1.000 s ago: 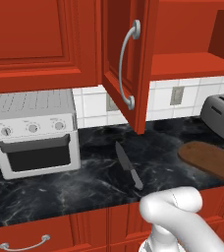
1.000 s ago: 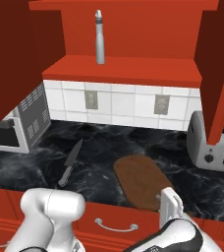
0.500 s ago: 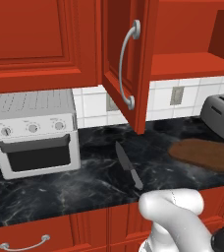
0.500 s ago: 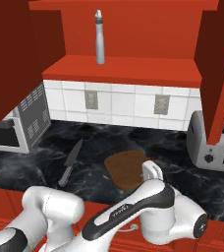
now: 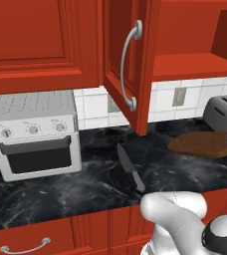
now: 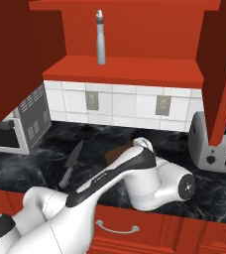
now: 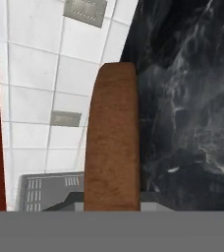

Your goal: Move the cutting board and knife to the sink. Then move spray from the cabinet to the counter.

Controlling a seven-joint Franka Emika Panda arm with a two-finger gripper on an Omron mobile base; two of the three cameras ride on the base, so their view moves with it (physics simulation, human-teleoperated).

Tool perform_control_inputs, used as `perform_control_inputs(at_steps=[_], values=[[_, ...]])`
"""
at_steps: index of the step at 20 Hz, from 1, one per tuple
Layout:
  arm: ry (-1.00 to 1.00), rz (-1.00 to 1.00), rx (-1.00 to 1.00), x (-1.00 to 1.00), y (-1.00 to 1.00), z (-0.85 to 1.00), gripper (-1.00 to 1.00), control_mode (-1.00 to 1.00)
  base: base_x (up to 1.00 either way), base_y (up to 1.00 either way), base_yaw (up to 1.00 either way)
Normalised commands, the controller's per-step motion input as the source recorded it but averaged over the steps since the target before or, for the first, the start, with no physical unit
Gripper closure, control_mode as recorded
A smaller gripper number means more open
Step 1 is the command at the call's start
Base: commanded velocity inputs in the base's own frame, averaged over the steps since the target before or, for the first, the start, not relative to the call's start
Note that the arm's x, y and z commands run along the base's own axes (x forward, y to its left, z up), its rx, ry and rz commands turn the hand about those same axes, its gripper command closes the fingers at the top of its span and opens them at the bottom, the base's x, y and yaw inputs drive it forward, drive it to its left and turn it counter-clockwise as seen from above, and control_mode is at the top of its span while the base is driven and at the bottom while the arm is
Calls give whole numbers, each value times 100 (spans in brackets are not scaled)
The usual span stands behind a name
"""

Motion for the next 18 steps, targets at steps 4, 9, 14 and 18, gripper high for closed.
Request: perform_control_inputs(at_steps=[4,9,14,18], values=[[15,0,-7,6,3,26,100,-100,0,0,0],[19,0,-11,2,26,18,100,-100,0,0,0],[21,0,-10,2,43,30,100,-100,0,0,0],[22,0,-11,9,47,28,100,-100,0,0,0]])
